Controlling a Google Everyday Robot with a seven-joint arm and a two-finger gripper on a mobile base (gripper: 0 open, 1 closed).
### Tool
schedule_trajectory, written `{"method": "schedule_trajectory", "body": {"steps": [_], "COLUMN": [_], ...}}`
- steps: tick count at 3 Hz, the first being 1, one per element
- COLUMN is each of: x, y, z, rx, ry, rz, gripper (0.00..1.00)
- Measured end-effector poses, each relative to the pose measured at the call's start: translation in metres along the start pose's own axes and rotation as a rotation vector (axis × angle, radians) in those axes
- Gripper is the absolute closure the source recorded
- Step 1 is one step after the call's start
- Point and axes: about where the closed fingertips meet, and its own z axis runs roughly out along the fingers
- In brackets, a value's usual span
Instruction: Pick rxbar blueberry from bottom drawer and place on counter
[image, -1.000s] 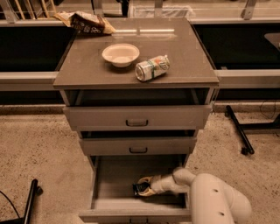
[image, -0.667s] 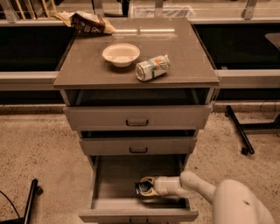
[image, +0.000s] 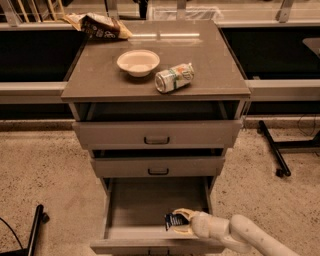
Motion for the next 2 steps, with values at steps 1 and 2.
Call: {"method": "schedule_trajectory", "body": {"steps": [1,2], "x": [-0.040,-0.068], "y": [-0.004,-0.021], "z": [-0.058,-0.130], "rx": [0.066,0.106], "ry": [0.022,0.102], "rz": [-0.059,-0.052], "gripper": [1.00,1.00]}}
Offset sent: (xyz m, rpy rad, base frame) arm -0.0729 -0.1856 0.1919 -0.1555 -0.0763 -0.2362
